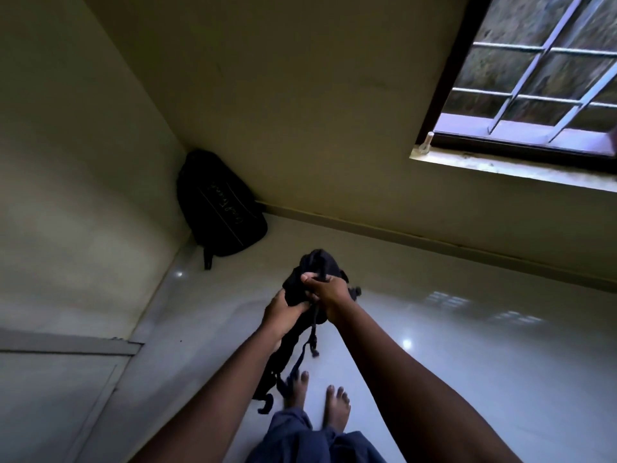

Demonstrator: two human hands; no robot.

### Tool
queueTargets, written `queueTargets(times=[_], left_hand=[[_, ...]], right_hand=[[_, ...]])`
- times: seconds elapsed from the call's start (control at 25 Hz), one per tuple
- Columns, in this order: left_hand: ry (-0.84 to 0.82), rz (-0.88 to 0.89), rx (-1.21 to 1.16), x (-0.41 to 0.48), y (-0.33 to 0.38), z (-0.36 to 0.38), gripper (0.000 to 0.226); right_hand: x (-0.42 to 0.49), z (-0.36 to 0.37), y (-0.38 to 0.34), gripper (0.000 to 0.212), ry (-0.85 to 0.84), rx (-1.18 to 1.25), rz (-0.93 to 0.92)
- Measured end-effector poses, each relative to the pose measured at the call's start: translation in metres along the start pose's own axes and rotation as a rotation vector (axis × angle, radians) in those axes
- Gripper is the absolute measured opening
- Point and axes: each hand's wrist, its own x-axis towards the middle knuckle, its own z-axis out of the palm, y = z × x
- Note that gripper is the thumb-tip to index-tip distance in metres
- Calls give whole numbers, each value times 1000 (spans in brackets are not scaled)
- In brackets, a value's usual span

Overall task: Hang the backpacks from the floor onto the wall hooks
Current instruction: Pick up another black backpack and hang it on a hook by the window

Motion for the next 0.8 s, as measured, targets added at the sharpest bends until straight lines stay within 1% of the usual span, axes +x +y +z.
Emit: queueTargets(times=[0.08,0.16,0.2,0.24,0.28,0.36,0.44,0.6,0.72,0.76,0.8], left_hand=[[-26,8,27,-2,4,-2,64],[2,120,55,-3,13,-10,61],[10,189,102,-3,18,-15,60],[10,260,169,-2,22,-21,61],[-9,333,236,0,27,-28,62],[-95,481,335,2,37,-39,58],[-144,567,376,5,54,-48,51],[-98,707,428,7,100,-66,24],[-30,760,352,4,127,-79,20],[-1,778,325,1,136,-82,19],[31,790,299,-1,144,-85,18]], right_hand=[[2,1,-3,8,8,-385,-105],[-2,4,-6,26,-73,-935,-254],[-7,7,-10,32,-127,-1127,-327],[-12,10,-15,35,-180,-1231,-399],[-19,14,-20,35,-220,-1258,-434],[-31,15,-35,33,-244,-1187,-466],[-44,7,-59,31,-240,-1193,-546],[-77,-8,-105,27,-213,-1211,-674],[-92,-14,-129,21,-111,-1131,-658],[-97,-15,-139,22,-78,-1067,-649],[-102,-14,-149,29,-45,-1012,-636]])
